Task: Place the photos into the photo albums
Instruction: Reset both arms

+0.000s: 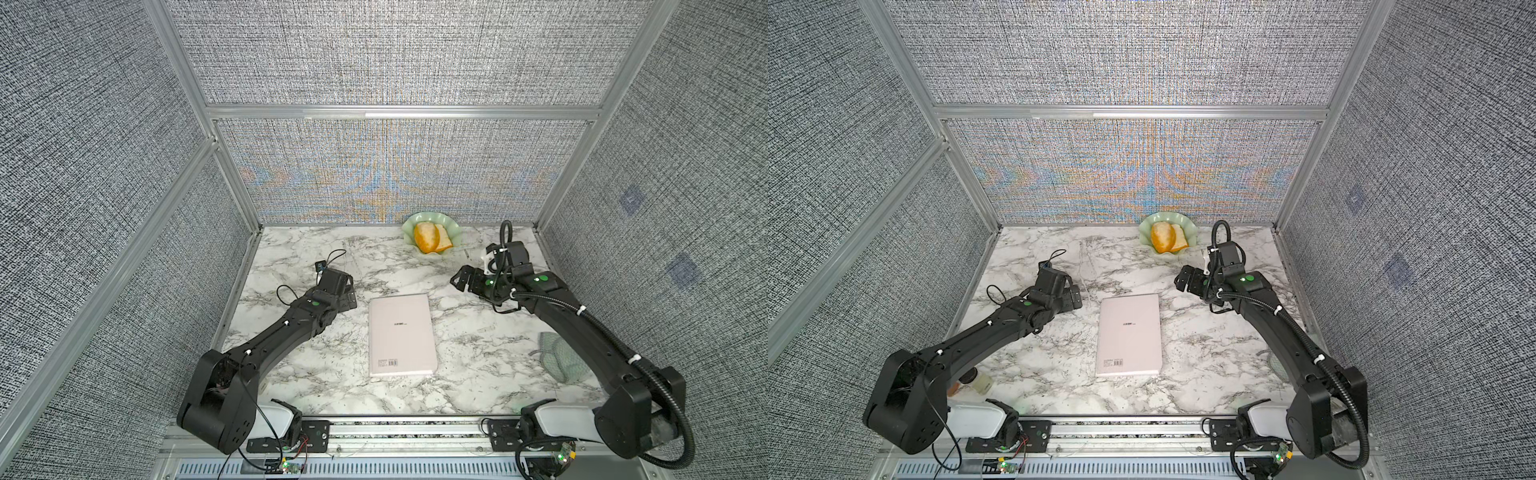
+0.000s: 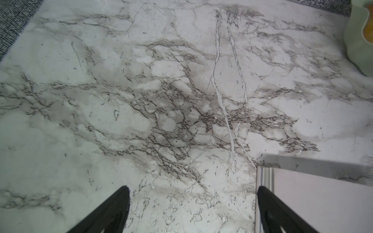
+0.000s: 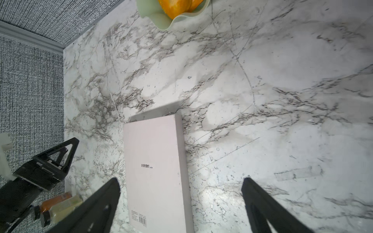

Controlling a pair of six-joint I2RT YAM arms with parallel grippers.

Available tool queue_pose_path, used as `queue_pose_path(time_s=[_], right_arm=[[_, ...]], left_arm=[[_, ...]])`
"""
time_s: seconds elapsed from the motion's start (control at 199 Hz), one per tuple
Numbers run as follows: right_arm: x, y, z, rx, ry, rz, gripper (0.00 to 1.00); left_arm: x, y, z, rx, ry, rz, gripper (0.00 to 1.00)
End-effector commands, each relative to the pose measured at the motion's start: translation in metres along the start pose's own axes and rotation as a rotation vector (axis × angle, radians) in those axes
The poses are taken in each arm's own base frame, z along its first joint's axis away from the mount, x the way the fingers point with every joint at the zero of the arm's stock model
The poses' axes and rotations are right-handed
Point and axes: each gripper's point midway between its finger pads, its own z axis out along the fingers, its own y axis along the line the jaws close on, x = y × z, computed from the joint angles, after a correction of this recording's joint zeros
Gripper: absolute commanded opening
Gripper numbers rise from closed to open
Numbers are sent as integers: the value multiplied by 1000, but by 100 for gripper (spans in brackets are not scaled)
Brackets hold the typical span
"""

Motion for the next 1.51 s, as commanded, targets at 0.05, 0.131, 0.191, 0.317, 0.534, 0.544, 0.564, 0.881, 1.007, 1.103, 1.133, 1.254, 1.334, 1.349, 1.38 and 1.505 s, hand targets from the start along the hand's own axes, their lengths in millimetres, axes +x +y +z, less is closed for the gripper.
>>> queue_pose_path(time_s=[0.05, 0.131, 0.191, 0.317, 0.534, 0.544, 0.564, 0.881, 1.007, 1.103, 1.133, 1.254, 1.334, 1.349, 1.38, 1.505], right_arm=[[-9, -13, -4, 28, -42, -22, 97], [-13, -15, -6, 18, -101, -35, 97], [-16, -15, -9, 4, -145, -42, 97], [-23, -16, -15, 7, -203, -78, 97], [-27, -22, -20, 26, -290, -128, 99], [-24, -25, -18, 33, -286, -128, 99], [-23, -28, -19, 48, -294, -129, 99], [-22, -61, -35, 199, -386, -187, 99], [-20, -69, -35, 228, -398, -218, 99], [-23, -77, -36, 273, -420, -255, 99], [-25, -80, -37, 294, -434, -265, 98], [-32, -87, -43, 341, -492, -300, 98], [-33, -88, -44, 348, -516, -316, 98], [-33, -89, -45, 351, -519, -316, 98], [-34, -90, -45, 354, -528, -323, 98], [-33, -101, -41, 382, -535, -318, 98]], left_arm=[[-32, 5, -6, 81, -108, -1, 99], [-44, 7, -11, 112, -156, 12, 100], [-54, 13, -14, 101, -202, 6, 100], [-64, 29, -18, 70, -262, 5, 99], [-79, 54, -24, -43, -363, -23, 99], [-80, 57, -25, -59, -368, -27, 100], [-81, 63, -26, -88, -380, -34, 100], [-69, 111, -17, -249, -499, -30, 99], [-63, 117, -9, -253, -508, -11, 100], [-65, 114, -10, -234, -502, 59, 100], [-64, 114, -10, -233, -505, 70, 100], [-52, 121, -6, -242, -500, 101, 100], [-43, 124, -3, -233, -510, 114, 100], [-41, 124, -2, -229, -512, 116, 100], [-38, 124, -1, -216, -520, 122, 99], [-36, 122, 0, -168, -558, 132, 99]])
